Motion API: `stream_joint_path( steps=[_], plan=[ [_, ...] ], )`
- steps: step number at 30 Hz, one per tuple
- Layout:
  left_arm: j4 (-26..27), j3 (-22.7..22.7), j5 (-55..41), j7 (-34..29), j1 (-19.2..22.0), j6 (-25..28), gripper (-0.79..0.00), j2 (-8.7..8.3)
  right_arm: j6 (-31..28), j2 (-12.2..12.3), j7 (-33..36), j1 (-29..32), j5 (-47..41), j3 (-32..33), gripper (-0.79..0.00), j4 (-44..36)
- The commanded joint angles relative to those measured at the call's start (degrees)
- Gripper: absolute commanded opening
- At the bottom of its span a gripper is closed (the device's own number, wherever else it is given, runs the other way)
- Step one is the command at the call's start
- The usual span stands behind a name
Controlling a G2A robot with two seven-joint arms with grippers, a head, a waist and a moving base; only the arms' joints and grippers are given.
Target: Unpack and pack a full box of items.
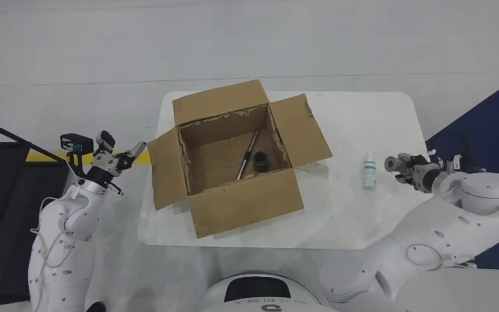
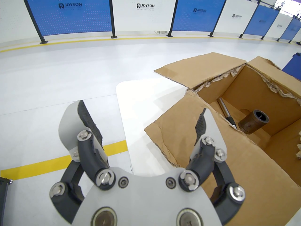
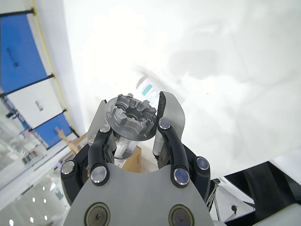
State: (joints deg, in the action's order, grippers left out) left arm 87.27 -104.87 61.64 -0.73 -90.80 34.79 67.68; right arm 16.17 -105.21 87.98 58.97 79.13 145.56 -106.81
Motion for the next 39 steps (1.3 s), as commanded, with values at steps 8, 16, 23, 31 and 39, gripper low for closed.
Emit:
stream_joint_path(
  steps=[8,16,23,31,39],
  plan=[
    [0.00,0.00,0.00,0.00,0.00,0.00,0.000,0.00,-3.37,1.31,0.02,5.09,-15.43,-5.18,-0.785,1.78],
    [0.00,0.00,0.00,0.00,0.00,0.00,0.000,0.00,-3.37,1.31,0.02,5.09,-15.43,-5.18,-0.785,1.78],
    [0.00,0.00,0.00,0.00,0.00,0.00,0.000,0.00,-4.20,0.37,-6.55,8.06,-28.01,-12.02,-0.785,-0.69],
    [0.00,0.00,0.00,0.00,0.00,0.00,0.000,0.00,-2.84,1.43,-10.81,11.84,-30.27,-36.22,-0.785,-10.08],
    [0.00,0.00,0.00,0.00,0.00,0.00,0.000,0.00,-1.93,3.03,-15.51,13.98,-17.16,-61.36,-0.785,-9.22]
  ],
)
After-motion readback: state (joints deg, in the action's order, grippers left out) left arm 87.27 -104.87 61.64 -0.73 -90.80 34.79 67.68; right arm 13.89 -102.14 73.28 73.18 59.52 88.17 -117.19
